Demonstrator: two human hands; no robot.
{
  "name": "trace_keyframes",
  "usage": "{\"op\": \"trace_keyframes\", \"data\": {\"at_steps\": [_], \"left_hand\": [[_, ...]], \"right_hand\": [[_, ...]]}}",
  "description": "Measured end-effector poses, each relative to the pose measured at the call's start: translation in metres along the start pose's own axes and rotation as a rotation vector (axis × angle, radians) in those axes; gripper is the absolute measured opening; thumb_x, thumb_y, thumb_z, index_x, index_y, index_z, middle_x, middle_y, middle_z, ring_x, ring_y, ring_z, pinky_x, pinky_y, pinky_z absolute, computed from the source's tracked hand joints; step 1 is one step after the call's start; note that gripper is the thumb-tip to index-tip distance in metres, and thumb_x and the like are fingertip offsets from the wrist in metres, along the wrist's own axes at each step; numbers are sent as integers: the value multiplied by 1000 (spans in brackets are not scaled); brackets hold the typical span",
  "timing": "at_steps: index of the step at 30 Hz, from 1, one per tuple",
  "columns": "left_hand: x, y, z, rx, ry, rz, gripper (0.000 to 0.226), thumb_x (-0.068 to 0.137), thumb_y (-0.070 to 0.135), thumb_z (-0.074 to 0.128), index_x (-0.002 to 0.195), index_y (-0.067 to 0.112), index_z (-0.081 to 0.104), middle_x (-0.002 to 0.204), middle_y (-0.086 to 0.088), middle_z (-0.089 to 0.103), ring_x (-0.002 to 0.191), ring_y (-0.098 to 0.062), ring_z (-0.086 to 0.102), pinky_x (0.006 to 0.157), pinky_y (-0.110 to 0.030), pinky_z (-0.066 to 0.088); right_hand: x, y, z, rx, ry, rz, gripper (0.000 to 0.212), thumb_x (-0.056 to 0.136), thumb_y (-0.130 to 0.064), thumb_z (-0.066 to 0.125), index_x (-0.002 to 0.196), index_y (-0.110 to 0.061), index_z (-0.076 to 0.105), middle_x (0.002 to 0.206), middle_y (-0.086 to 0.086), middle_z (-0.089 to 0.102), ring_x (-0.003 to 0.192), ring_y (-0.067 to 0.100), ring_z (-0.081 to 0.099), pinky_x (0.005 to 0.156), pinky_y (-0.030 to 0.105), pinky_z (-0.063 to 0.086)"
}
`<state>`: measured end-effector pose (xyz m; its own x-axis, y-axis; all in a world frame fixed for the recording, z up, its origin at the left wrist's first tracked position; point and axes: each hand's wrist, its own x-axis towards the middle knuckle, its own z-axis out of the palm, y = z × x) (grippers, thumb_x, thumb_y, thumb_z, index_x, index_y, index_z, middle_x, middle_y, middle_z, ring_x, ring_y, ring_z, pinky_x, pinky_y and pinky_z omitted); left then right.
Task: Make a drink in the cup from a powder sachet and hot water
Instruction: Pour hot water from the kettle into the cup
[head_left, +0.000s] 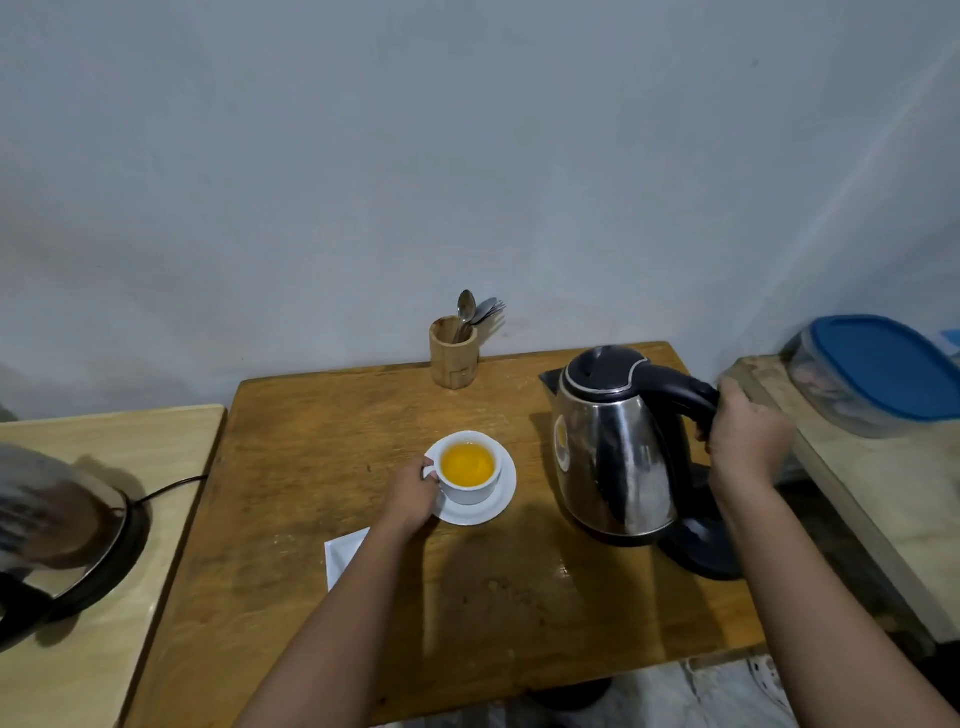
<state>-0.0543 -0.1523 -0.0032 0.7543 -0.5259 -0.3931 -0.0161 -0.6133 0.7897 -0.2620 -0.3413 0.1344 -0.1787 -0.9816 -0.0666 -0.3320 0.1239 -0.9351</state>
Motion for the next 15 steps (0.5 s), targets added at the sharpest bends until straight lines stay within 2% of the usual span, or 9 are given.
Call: {"op": "trace_keyframes", "data": {"at_steps": [2,4,8,11,15], "left_hand": [[0,-1,2,-11,14,5,29,96,12,42,122,6,54,128,-16,57,112,-28,53,87,-33,41],[-2,-1,5,-24,39,11,30,96,12,42,122,6,54,128,-16,57,108,-25,53,85,-32,39],[-1,-3,9,-47,60,-8,32,96,12,43,127,6,51,131,-15,56,117,-30,52,89,-35,40],[1,-4,11,-38,69,-14,34,94,10,43,127,6,51,131,-16,56,117,-31,52,94,-41,43],[1,-5,14,-29,91,9,32,94,8,42,124,4,53,126,-15,57,111,-29,53,88,-38,42]], "right_hand": [[0,1,-12,59,32,11,30,79,-29,54,55,-11,56,55,5,53,59,25,52,60,36,41],[2,2,-24,83,75,-2,33,83,-26,54,52,-17,49,54,0,49,57,23,49,65,37,40],[14,10,-42,155,220,81,30,80,-25,55,52,-15,51,56,-1,50,66,23,51,66,36,40],[24,20,-55,159,284,137,24,77,-29,55,67,-8,62,71,6,59,72,23,54,67,36,42],[32,33,-69,187,319,147,32,77,-30,55,49,-17,46,55,-2,48,63,22,50,65,34,39]]}}
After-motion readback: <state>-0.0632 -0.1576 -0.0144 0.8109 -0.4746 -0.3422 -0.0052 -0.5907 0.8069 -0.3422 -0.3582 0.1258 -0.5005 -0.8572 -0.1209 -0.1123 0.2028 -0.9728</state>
